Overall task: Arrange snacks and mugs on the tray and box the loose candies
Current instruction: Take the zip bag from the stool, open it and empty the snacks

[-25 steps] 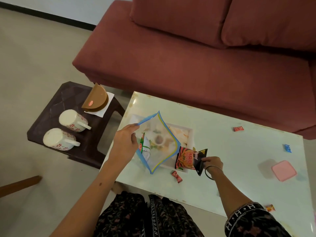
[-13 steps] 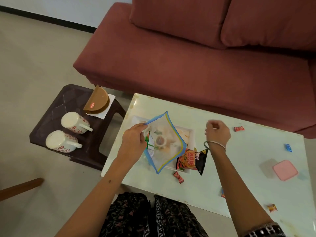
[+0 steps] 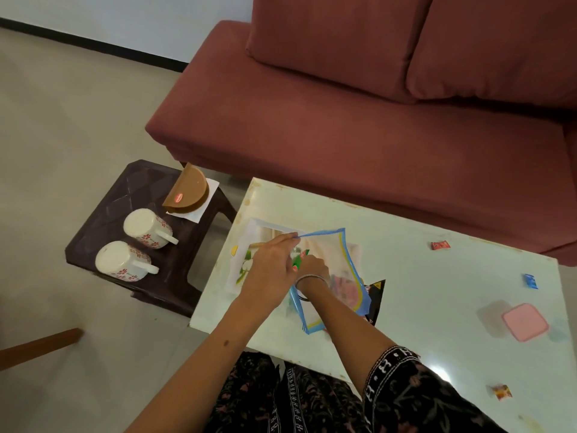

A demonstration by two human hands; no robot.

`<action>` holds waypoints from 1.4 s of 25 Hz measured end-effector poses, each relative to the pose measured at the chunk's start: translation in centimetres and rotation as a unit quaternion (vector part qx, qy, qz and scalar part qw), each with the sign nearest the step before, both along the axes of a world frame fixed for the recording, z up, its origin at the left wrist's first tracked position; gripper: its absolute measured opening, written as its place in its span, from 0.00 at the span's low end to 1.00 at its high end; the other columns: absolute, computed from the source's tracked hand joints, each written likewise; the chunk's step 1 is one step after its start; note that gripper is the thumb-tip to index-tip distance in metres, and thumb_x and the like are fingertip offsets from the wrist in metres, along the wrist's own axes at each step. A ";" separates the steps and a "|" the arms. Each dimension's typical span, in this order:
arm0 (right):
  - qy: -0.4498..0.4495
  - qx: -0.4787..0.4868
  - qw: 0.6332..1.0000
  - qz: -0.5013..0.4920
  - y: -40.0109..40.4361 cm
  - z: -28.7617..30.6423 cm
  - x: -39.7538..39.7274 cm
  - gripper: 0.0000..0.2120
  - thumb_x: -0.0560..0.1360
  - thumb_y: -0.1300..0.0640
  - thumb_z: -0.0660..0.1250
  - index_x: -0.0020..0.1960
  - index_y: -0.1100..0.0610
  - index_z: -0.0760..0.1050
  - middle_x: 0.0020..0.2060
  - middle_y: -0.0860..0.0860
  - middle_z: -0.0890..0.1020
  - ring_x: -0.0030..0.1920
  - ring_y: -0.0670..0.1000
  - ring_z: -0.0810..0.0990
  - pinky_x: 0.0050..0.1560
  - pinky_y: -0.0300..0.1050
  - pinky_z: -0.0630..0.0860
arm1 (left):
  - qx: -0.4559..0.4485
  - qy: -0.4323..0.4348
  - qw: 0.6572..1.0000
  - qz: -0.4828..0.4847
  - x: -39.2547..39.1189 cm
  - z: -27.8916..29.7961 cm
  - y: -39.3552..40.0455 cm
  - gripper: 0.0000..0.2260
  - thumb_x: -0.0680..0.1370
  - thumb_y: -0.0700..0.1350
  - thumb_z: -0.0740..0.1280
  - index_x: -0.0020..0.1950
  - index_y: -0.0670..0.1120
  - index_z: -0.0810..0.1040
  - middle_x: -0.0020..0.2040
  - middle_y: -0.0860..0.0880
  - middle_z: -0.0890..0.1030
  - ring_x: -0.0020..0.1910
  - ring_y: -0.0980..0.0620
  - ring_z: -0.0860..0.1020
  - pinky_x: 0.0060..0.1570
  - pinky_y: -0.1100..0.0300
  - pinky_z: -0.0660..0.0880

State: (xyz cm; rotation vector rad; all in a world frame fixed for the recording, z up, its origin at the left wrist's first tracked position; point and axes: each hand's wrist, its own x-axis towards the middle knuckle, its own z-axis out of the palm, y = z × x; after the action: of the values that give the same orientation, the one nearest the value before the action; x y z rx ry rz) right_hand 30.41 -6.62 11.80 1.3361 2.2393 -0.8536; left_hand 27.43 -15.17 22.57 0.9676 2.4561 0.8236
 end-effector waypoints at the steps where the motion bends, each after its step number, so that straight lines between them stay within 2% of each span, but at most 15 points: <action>1: 0.003 0.003 1.000 -0.011 0.0 -0.3 0.2 0.11 0.75 0.58 0.61 0.54 0.60 0.75 0.53 0.57 0.81 0.54 0.58 0.79 0.49 0.47 0.76 | -0.001 0.000 1.000 -0.001 0.1 0.0 -0.1 0.17 0.77 0.36 0.63 0.66 0.42 0.74 0.66 0.47 0.75 0.65 0.51 0.74 0.69 0.58 0.67; 5: 0.021 0.004 1.000 -0.004 0.1 0.8 0.3 0.11 0.74 0.58 0.64 0.54 0.62 0.75 0.53 0.59 0.80 0.55 0.60 0.79 0.50 0.49 0.76 | -0.012 0.006 1.000 0.000 -0.1 -0.3 -0.4 0.18 0.76 0.37 0.64 0.66 0.42 0.73 0.67 0.46 0.75 0.65 0.51 0.74 0.68 0.57 0.67; 9: 0.070 0.069 0.994 0.049 1.0 7.4 0.7 0.11 0.73 0.53 0.66 0.48 0.61 0.77 0.48 0.59 0.82 0.50 0.60 0.80 0.49 0.49 0.77 | -0.028 0.027 0.999 0.010 -0.8 -0.5 0.0 0.16 0.76 0.38 0.64 0.65 0.41 0.74 0.65 0.44 0.77 0.63 0.48 0.75 0.66 0.60 0.66; 11: 0.142 0.107 0.983 0.038 2.3 12.8 2.0 0.11 0.71 0.49 0.69 0.39 0.58 0.78 0.41 0.56 0.83 0.45 0.58 0.81 0.45 0.46 0.76 | -0.013 0.032 0.999 0.016 -1.2 -0.6 0.1 0.15 0.75 0.36 0.64 0.61 0.38 0.77 0.61 0.41 0.79 0.60 0.44 0.77 0.63 0.58 0.70; 14: 0.279 0.135 0.950 -0.026 5.3 21.0 5.1 0.12 0.64 0.49 0.73 0.29 0.55 0.77 0.27 0.49 0.81 0.35 0.55 0.81 0.39 0.44 0.75 | -0.040 0.047 0.997 0.055 -2.4 -1.0 0.1 0.17 0.75 0.35 0.62 0.64 0.40 0.75 0.63 0.44 0.78 0.61 0.45 0.76 0.63 0.58 0.69; 16: 0.362 0.114 0.922 -0.083 7.6 24.1 7.3 0.09 0.62 0.54 0.75 0.28 0.50 0.76 0.27 0.47 0.81 0.33 0.53 0.83 0.36 0.48 0.78 | -0.045 0.046 0.994 0.089 -3.2 -0.9 0.1 0.18 0.75 0.34 0.62 0.64 0.40 0.74 0.63 0.44 0.77 0.60 0.45 0.76 0.62 0.56 0.71; 17: 0.389 0.110 0.909 -0.106 8.6 24.5 8.2 0.11 0.62 0.56 0.76 0.29 0.48 0.75 0.29 0.48 0.82 0.33 0.54 0.83 0.35 0.50 0.79 | -0.041 0.042 0.993 0.104 -3.5 -0.8 0.1 0.18 0.75 0.33 0.62 0.64 0.40 0.74 0.63 0.43 0.77 0.60 0.45 0.76 0.61 0.55 0.72; 20: 0.377 0.142 0.906 -0.129 11.1 21.2 8.9 0.12 0.66 0.62 0.74 0.31 0.48 0.76 0.31 0.50 0.82 0.37 0.55 0.83 0.43 0.57 0.81 | -0.045 0.035 0.989 0.139 -4.5 -0.6 0.0 0.17 0.75 0.34 0.62 0.65 0.40 0.73 0.61 0.43 0.78 0.58 0.44 0.77 0.58 0.53 0.74; 23: 0.248 0.151 0.950 -0.118 12.7 13.5 7.1 0.07 0.68 0.64 0.69 0.39 0.55 0.84 0.34 0.53 0.83 0.40 0.57 0.82 0.49 0.52 0.79 | -0.054 0.025 0.986 0.156 -4.7 -0.5 0.2 0.17 0.76 0.35 0.62 0.65 0.40 0.73 0.60 0.42 0.78 0.57 0.43 0.77 0.56 0.51 0.76; 25: 0.154 0.139 0.974 -0.090 13.2 7.9 6.0 0.07 0.71 0.62 0.68 0.44 0.59 0.84 0.42 0.58 0.85 0.46 0.60 0.81 0.50 0.49 0.78 | -0.043 0.032 0.987 0.149 -4.5 -0.7 0.1 0.17 0.76 0.34 0.62 0.64 0.40 0.74 0.61 0.42 0.78 0.58 0.43 0.77 0.60 0.50 0.75; 27: 0.119 0.104 0.982 -0.101 13.2 3.1 5.6 0.08 0.72 0.59 0.68 0.47 0.60 0.84 0.46 0.60 0.85 0.49 0.61 0.81 0.51 0.50 0.78 | -0.036 0.034 0.989 0.140 -4.4 -1.0 0.0 0.17 0.75 0.33 0.62 0.64 0.39 0.74 0.62 0.42 0.78 0.59 0.44 0.77 0.61 0.50 0.74; 32: 0.091 -0.003 0.967 -0.237 13.4 -4.2 6.3 0.07 0.70 0.60 0.71 0.47 0.60 0.84 0.49 0.58 0.85 0.49 0.59 0.82 0.47 0.47 0.79 | -0.024 0.031 0.989 0.144 -4.4 -1.7 -0.2 0.16 0.76 0.33 0.61 0.63 0.39 0.75 0.62 0.42 0.78 0.59 0.45 0.77 0.63 0.53 0.73; 35: 0.031 -0.033 0.944 -0.327 14.7 -5.7 6.9 0.15 0.66 0.55 0.75 0.49 0.63 0.82 0.48 0.61 0.84 0.49 0.60 0.82 0.46 0.49 0.79 | -0.013 0.030 0.989 0.145 -4.3 -2.0 -0.1 0.16 0.76 0.32 0.60 0.62 0.39 0.76 0.62 0.43 0.79 0.60 0.46 0.78 0.64 0.55 0.72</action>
State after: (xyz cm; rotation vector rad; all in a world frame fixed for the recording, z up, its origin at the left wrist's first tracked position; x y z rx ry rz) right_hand 37.36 8.06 6.08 2.0848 1.7812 -1.1796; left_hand 23.11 -15.29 20.55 0.6425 2.6932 0.8601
